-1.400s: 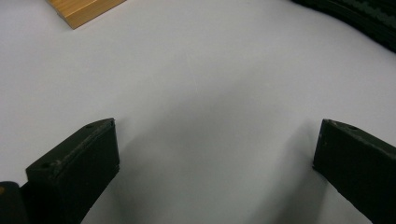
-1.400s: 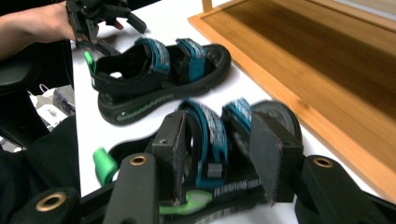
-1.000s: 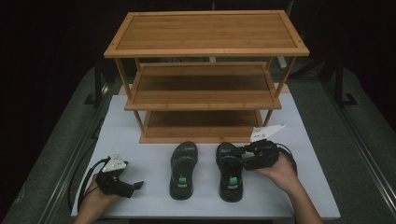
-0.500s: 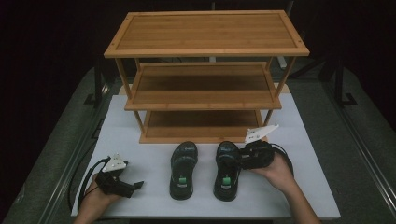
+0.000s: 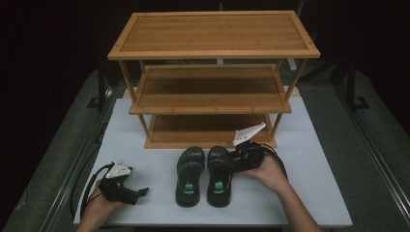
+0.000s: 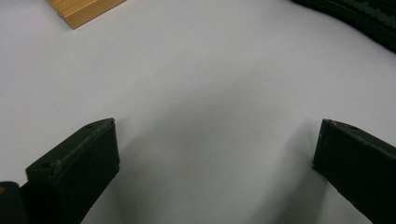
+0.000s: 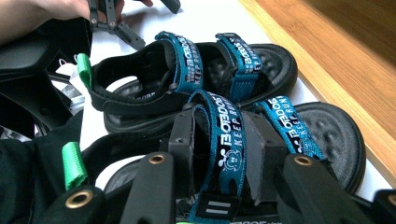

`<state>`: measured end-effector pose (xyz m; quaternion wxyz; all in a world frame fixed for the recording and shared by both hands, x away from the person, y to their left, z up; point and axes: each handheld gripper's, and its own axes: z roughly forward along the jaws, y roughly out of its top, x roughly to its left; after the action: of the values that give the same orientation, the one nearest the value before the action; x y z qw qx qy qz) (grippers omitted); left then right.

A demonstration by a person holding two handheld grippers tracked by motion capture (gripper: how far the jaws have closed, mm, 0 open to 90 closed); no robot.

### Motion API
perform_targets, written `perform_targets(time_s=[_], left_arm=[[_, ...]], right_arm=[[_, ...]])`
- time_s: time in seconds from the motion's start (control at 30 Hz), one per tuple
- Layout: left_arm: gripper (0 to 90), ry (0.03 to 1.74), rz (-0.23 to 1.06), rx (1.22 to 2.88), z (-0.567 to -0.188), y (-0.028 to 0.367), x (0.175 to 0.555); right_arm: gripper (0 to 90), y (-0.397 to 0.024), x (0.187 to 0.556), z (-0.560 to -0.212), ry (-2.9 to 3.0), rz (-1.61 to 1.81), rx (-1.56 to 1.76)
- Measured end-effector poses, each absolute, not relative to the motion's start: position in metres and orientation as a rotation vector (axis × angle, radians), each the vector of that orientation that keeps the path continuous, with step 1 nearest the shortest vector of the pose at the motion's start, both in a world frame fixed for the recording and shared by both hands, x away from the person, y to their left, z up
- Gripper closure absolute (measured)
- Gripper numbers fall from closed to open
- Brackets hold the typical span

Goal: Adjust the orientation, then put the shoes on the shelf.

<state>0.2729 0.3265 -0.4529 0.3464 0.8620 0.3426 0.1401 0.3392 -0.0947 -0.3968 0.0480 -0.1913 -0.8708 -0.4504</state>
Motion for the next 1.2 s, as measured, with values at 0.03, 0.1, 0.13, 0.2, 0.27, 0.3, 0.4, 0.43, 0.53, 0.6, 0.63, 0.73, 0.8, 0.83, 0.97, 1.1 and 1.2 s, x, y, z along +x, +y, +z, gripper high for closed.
perform_targets(time_s=[0.03, 0.1, 0.13, 0.2, 0.27, 0.3, 0.4, 0.43, 0.53, 0.6, 0.63, 0.73, 0.8, 0.83, 0.97, 1.1, 1.2], left_arm=[[0.0, 0.888, 0.363, 2.238, -0.453, 0.327, 0.273], [0.0, 0.888, 0.363, 2.239, -0.453, 0.327, 0.273], [0.0, 0.889, 0.362, 2.237, -0.453, 0.327, 0.273], [0.0, 0.889, 0.363, 2.238, -0.453, 0.326, 0.273], [0.0, 0.889, 0.363, 2.238, -0.453, 0.327, 0.273], [0.0, 0.889, 0.363, 2.238, -0.453, 0.326, 0.273], [0.0, 0.887, 0.364, 2.239, -0.453, 0.326, 0.273], [0.0, 0.886, 0.365, 2.240, -0.452, 0.326, 0.273], [0.0, 0.891, 0.350, 2.236, -0.450, 0.326, 0.274], [0.0, 0.880, 0.343, 2.215, -0.445, 0.325, 0.274], [0.0, 0.875, 0.338, 2.199, -0.441, 0.323, 0.274], [0.0, 0.835, 0.317, 2.163, -0.428, 0.316, 0.275], [0.0, 0.803, 0.308, 2.157, -0.420, 0.310, 0.276], [0.0, 0.786, 0.303, 2.158, -0.417, 0.306, 0.277], [6.8, 0.698, 0.266, 2.161, -0.403, 0.292, 0.282], [11.9, 0.629, 0.247, 2.172, -0.390, 0.274, 0.288], [14.4, 0.591, 0.237, 2.168, -0.383, 0.261, 0.292]], right_arm=[[66.4, -0.094, 0.340, -0.398, -2.645, -1.378, -0.580], [66.3, -0.094, 0.340, -0.399, -2.637, -1.387, -0.579], [66.1, -0.093, 0.340, -0.399, -2.636, -1.388, -0.581], [65.4, -0.092, 0.340, -0.400, -2.639, -1.389, -0.580], [62.8, -0.092, 0.339, -0.400, -2.644, -1.384, -0.580], [60.2, -0.093, 0.339, -0.400, -2.646, -1.388, -0.581], [52.5, -0.092, 0.336, -0.399, -2.649, -1.396, -0.587], [50.4, -0.092, 0.335, -0.398, -2.662, -1.396, -0.582], [47.0, -0.092, 0.333, -0.397, -2.677, -1.404, -0.584], [45.8, -0.093, 0.332, -0.396, -2.687, -1.409, -0.586], [45.2, -0.093, 0.332, -0.396, -2.687, -1.411, -0.584], [44.5, -0.095, 0.331, -0.395, -2.688, -1.419, -0.592], [44.5, -0.095, 0.330, -0.394, -2.694, -1.418, -0.585], [44.5, -0.095, 0.330, -0.394, -2.698, -1.420, -0.584], [44.5, -0.097, 0.328, -0.394, -2.703, -1.422, -0.608], [44.5, -0.099, 0.325, -0.394, -2.709, -1.432, -0.627], [44.2, -0.100, 0.324, -0.393, -2.705, -1.438, -0.628]])
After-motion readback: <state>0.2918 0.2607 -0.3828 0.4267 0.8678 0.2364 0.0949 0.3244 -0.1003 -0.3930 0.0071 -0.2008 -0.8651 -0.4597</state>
